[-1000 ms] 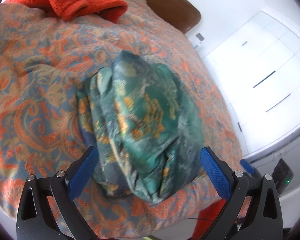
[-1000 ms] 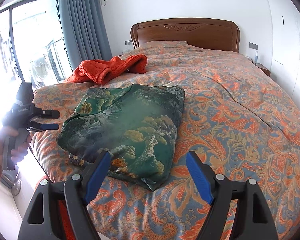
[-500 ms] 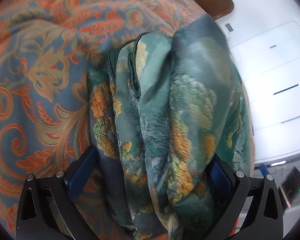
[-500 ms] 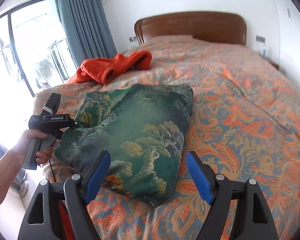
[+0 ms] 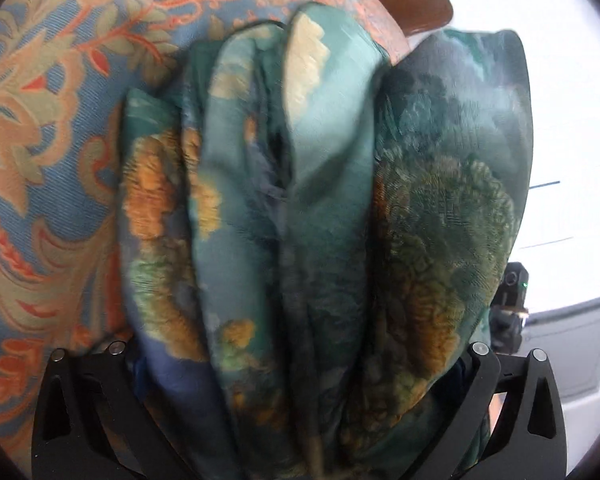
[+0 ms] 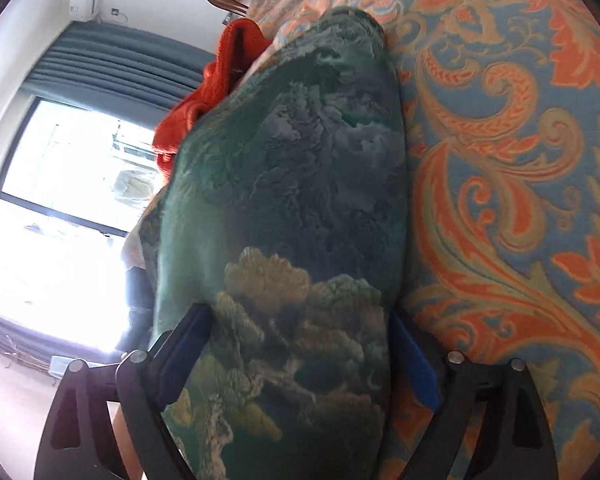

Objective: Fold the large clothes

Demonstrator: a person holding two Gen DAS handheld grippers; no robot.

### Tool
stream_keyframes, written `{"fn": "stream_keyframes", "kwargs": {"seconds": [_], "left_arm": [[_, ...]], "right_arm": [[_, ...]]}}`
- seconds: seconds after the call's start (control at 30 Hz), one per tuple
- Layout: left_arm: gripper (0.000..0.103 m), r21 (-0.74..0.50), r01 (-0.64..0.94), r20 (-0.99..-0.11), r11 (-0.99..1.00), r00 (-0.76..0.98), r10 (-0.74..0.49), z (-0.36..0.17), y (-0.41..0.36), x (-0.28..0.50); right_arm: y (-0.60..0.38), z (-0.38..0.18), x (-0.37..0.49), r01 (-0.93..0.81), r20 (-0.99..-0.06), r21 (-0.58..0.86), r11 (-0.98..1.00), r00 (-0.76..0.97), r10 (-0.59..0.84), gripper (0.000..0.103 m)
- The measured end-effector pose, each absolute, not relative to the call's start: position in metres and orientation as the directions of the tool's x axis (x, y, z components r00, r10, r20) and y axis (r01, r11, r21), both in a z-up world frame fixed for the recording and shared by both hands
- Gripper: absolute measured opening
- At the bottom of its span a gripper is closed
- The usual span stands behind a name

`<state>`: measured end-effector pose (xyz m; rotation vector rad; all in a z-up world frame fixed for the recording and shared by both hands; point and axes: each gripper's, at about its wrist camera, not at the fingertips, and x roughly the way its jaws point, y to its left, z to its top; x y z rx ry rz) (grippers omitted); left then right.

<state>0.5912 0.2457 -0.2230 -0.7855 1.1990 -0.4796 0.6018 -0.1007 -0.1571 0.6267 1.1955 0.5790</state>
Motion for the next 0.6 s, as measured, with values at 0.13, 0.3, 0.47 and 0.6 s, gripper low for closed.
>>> {"fn": "stream_keyframes", "kwargs": {"seconds": [0.13,0.3,0.47,0.6], "left_arm": [[0.063,-0.705,-0.032,-0.676,0.709,0.334,-0.657,-0.195,0.232,0.577],[0.053,-0.643,0.042,-0.698,0.765,0.379,-0.607,-0.154,0.221,0.546],[0.052,-0.603,0.103,-0.697,0.791,0.413,-0.586,-0.119,0.201,0.547],[0.052,-0.607,0.15,-0.658,0.78,0.455,-0.6,-0.09,0.187,0.57]], "right_arm": [[-0.06,-0.128,0.588,-0.244,-0.79,0.473,0.847,0.308,0.53,0.075],[-0.016,-0.091,0.545,-0.419,-0.813,0.165,0.893,0.455,0.364,0.066],[-0.001,-0.05,0.506,-0.492,-0.734,0.044,0.87,0.574,0.362,0.066],[-0.014,-0.017,0.503,-0.492,-0.682,0.029,0.87,0.627,0.377,0.066]]}}
